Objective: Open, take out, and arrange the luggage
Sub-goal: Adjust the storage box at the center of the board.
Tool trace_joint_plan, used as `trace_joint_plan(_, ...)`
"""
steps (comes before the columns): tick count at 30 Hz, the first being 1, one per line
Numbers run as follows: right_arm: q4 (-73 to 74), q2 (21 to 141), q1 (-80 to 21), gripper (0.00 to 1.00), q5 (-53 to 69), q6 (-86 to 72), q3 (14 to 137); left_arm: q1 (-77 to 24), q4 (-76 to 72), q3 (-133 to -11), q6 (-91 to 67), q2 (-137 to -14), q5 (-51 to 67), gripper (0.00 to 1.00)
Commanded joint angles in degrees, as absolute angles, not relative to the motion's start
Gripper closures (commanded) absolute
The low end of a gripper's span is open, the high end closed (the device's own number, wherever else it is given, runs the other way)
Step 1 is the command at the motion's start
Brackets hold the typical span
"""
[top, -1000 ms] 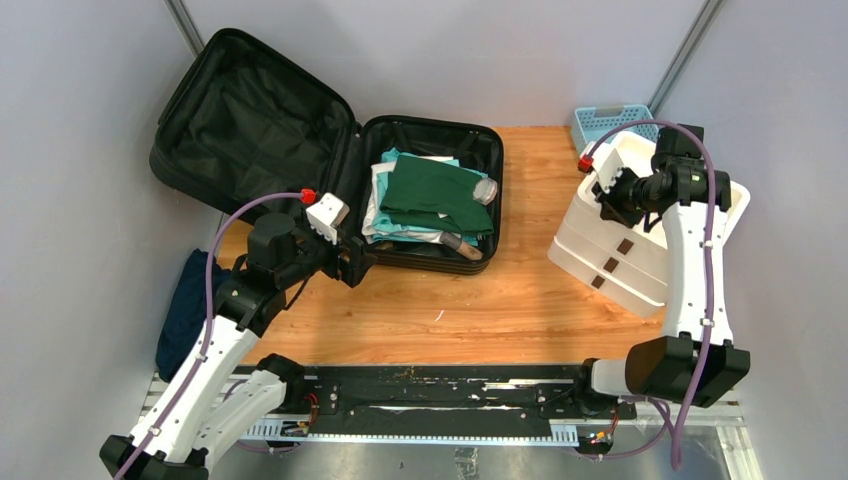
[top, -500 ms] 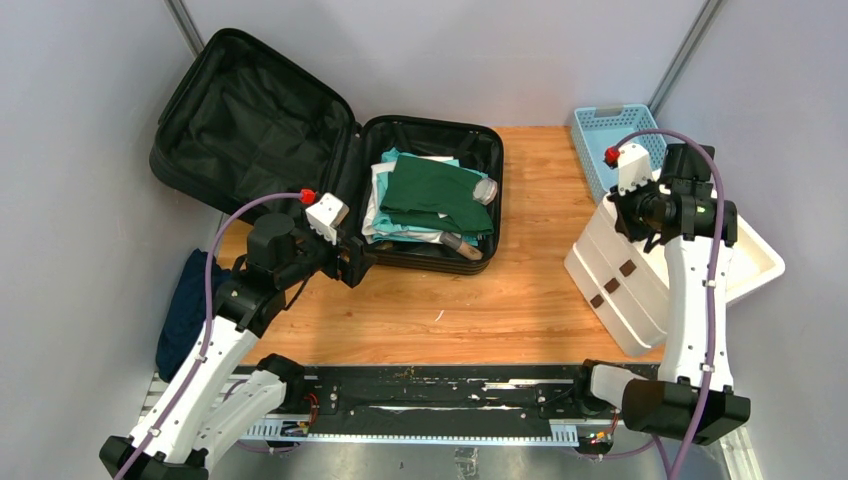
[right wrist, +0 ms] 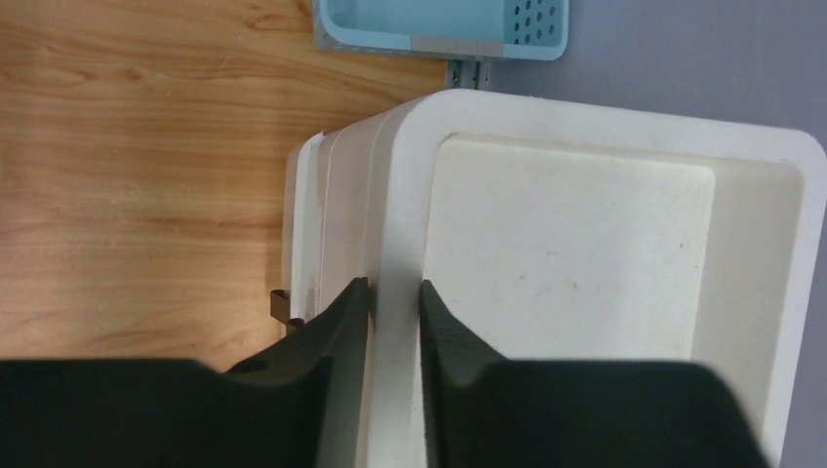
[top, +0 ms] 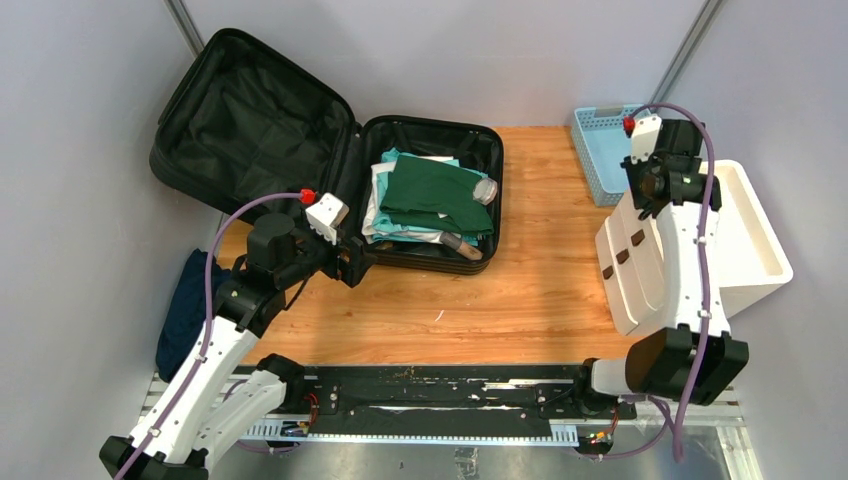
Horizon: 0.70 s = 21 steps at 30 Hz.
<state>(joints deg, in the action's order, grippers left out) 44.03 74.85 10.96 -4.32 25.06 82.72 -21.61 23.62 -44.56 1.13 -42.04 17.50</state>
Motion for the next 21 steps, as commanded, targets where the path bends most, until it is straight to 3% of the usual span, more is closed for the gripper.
trace_joint_plan(1,38.88,76.36,11.82,0.56,-4.82,27.31,88.48,-21.97,22.68,-44.03,2.01,-41.0,17.23,0.0)
trace_joint_plan(2,39.76,76.0,11.78,0.44,-2.65,27.56,89.33,-21.97,22.72,-44.03,1.98,-40.87,17.23,0.0)
trace_joint_plan(5,42.41,74.37,11.57,0.23,7.47,30.17,92.45,-21.97,22.6,-44.03,1.95,-40.78,17.09,0.0)
trace_joint_plan(10,45.89,72.1,10.41,0.17,34.86,35.2,96.17,-21.97,22.59,-43.99,1.95,-40.87,16.64,0.0)
trace_joint_plan(15,43.58,72.78,3.57,0.2,67.57,45.04,87.01,-21.97,22.06,-43.62,2.31,-40.73,14.93,0.0)
trace_joint_plan(17,44.41,75.29,-3.91,0.19,66.86,50.08,85.19,-21.97,21.83,-43.36,2.45,-40.43,13.39,0.0)
trace_joint_plan(21,46.41,84.88,-17.71,0.19,52.78,53.85,90.37,-21.97,21.54,-42.82,2.92,-39.7,9.28,0.0)
